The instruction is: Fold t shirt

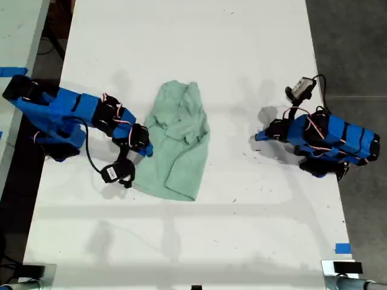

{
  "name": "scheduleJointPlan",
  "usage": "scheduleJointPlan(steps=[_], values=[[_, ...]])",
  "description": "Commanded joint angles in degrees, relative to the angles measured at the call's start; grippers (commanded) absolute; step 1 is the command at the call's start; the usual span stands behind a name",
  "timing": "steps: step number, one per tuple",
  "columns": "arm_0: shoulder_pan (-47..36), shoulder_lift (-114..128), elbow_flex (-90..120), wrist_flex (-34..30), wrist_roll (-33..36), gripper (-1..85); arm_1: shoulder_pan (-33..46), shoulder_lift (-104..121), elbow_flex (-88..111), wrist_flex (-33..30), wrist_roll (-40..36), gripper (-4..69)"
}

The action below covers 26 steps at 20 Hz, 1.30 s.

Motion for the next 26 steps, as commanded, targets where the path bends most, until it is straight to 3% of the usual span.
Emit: scheduleJointPlan(steps=[1, 3, 5, 7, 12, 15, 17, 18, 22, 26], values=[[-2.8, -8.4, -15.8, 1.8, 6.6, -0.3, 0.0, 0.4, 3.3, -0.2, 0.4, 1.9], [-4.7, -18.5, -27.8, 5.0, 9.7, -0.3, 0.0, 0.4, 3.3, -0.2, 0.4, 1.9], [-5.1, -27.3, -37.6, 5.4, 12.5, 18.9, -0.2, 0.4, 3.3, -0.2, 0.4, 1.9], [-5.2, -33.0, -43.9, 5.5, 13.5, 23.1, -0.2, 0.4, 3.2, -0.2, 0.4, 1.9], [-4.3, -26.2, -46.0, 7.5, 14.6, 20.9, -0.3, 0.4, 3.2, -0.1, 0.2, 1.9], [-6.4, -13.7, -43.2, 16.5, 13.4, 18.2, -0.3, 0.4, 3.2, -0.1, 0.2, 1.9], [-10.6, 1.0, -33.7, 20.1, 11.4, 4.7, -0.3, 0.4, 3.2, 0.0, 0.2, 1.9], [-13.6, 10.5, -26.3, 18.6, 11.3, -0.2, -0.3, 0.4, 3.2, 0.0, 0.2, 1.9], [-26.1, 45.4, 6.9, 8.7, 15.4, -0.2, -0.2, 0.4, 3.2, 0.0, 0.2, 1.9], [-31.9, 56.2, 44.0, -14.3, 21.0, -0.2, 0.1, 0.4, 3.2, 0.0, 0.2, 1.9]])
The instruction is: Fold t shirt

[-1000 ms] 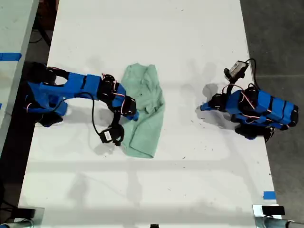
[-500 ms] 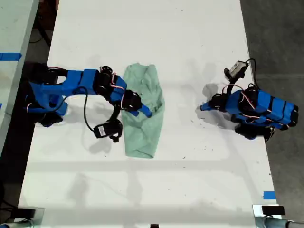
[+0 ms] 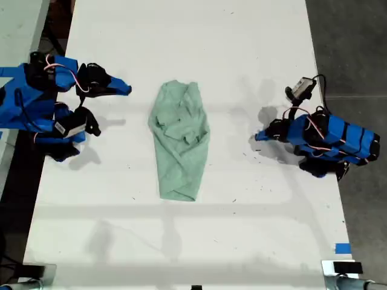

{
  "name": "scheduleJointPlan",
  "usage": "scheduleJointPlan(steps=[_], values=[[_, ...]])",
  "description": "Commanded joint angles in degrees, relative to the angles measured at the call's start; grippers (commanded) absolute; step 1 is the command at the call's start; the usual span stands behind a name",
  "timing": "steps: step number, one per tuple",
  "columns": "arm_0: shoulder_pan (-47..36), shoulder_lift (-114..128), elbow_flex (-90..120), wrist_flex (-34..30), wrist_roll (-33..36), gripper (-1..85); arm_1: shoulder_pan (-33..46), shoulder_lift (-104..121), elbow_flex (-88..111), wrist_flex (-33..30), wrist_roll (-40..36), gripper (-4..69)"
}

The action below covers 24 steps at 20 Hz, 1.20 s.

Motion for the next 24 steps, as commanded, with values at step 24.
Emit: scheduleJointPlan(steps=[24], values=[[-10.8, 44.8, 52.4, -9.2, -3.3, -0.3, -0.3, 0.4, 3.2, 0.0, 0.6, 1.9]])
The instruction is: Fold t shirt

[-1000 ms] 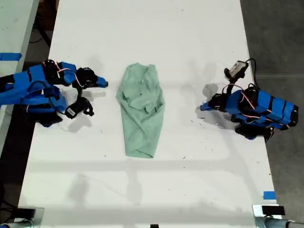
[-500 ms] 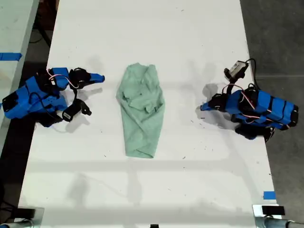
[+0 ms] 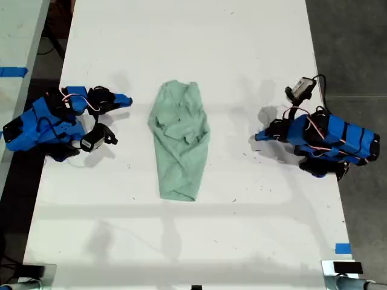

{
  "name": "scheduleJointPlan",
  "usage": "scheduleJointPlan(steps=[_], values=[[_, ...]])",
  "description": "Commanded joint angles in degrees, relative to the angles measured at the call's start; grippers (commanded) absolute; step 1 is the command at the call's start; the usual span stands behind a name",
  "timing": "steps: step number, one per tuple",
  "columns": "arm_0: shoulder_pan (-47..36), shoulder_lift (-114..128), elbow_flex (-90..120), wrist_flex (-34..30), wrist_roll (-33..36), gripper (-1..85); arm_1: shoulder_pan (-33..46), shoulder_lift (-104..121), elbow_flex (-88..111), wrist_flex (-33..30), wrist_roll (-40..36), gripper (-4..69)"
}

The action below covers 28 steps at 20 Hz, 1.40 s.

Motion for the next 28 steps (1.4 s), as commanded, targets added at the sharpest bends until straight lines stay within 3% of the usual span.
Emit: scheduleJointPlan(steps=[1, 28], values=[[-0.5, 0.5, 2.1, 0.4, -1.1, -0.3, -0.3, 0.4, 3.1, 0.1, 0.5, 1.9], [-1.3, 0.5, 2.1, 1.1, -1.1, -0.3, -0.4, 0.4, 3.1, 0.2, 0.8, 1.9]])
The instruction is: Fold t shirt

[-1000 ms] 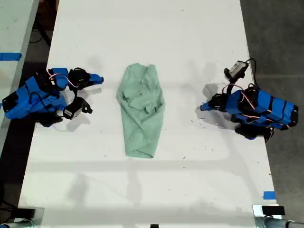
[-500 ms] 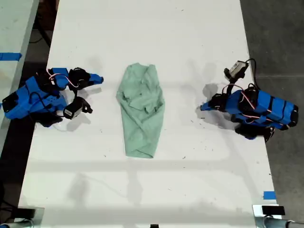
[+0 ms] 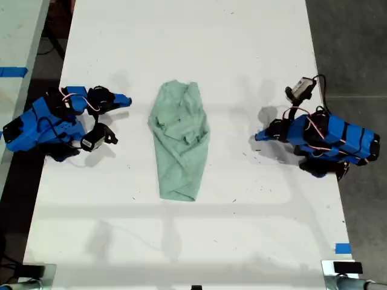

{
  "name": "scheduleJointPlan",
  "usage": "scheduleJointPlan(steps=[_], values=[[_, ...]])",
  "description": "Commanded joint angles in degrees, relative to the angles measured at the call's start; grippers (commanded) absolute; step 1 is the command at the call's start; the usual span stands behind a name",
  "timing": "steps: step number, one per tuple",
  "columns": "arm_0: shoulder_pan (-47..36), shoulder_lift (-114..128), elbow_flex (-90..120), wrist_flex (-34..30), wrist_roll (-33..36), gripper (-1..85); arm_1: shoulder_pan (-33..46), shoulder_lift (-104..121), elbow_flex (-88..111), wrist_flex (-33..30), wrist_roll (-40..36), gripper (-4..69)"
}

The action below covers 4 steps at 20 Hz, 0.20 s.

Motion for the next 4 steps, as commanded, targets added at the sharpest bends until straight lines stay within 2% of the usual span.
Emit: scheduleJointPlan(steps=[1, 4], values=[[-0.7, 0.5, 2.1, 0.2, -0.9, -0.3, -0.4, 0.4, 3.1, 0.2, 0.8, 1.9], [-0.8, 0.5, 2.1, 0.3, -0.9, -0.3, -0.3, 0.4, 3.1, 0.2, 0.9, 1.9]])
